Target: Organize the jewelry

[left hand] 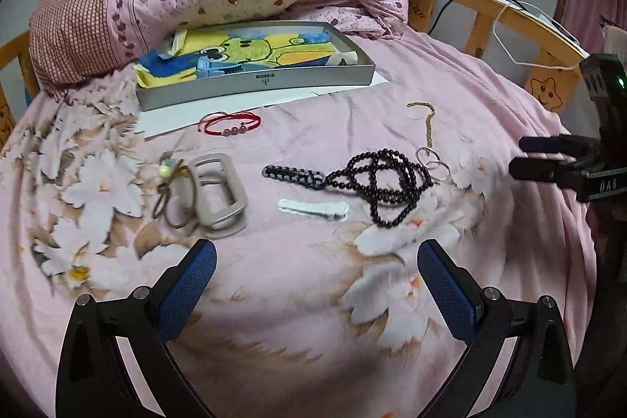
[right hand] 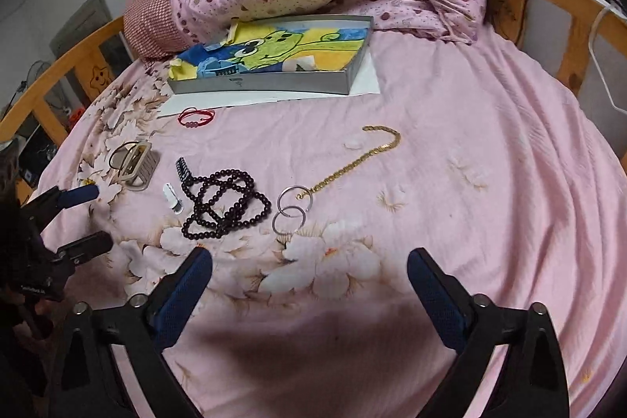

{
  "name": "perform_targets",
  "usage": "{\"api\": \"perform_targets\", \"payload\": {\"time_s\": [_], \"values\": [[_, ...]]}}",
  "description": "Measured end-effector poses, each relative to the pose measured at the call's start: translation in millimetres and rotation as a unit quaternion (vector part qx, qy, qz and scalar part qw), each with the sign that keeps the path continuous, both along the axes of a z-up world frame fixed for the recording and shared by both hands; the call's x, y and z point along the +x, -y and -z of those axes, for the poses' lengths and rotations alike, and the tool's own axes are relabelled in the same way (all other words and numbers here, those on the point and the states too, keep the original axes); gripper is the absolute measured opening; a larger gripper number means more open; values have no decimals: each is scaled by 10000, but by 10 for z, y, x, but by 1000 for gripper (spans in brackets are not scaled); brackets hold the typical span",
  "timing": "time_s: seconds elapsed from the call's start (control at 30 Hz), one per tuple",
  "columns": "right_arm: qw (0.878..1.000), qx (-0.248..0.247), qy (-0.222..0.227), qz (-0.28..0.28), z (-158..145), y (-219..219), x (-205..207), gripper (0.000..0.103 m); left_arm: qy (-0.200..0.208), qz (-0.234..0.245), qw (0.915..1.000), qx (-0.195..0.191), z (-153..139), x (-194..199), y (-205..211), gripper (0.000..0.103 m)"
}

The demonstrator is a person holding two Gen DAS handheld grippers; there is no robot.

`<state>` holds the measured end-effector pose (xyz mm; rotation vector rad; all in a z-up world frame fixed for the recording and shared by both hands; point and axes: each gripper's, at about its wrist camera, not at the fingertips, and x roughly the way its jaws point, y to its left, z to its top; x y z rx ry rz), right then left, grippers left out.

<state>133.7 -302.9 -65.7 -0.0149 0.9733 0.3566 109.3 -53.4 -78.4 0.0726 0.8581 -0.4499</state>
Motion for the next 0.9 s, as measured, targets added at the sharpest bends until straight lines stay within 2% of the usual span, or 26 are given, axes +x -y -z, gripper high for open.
{"api": "perform_targets", "payload": {"time_s": [0.07,0.2,0.27,0.4,0.53,0.63,0.9], "values": [[10000,28,-19,-86,48,-19,82,80,-68,-50,9999,-56,23,81,42,95],[9998,92,-101,-173,166,-56,222,63,-157,-113,9998,-80,59,215,112,84],[9996,74,-168,-219,242,-88,285,50,-236,-213,9995,-65,100,288,142,80],[9994,73,-236,-257,343,-130,333,47,-448,-445,9980,-102,187,413,156,70],[9993,66,-238,-275,405,-154,376,47,-657,-540,9962,-166,260,507,156,70],[9992,47,-276,-297,464,-188,412,47,-736,-581,9956,-18,321,546,187,69],[9991,-25,-227,-364,493,-235,403,43,-617,-878,9939,257,376,541,139,39]]}}
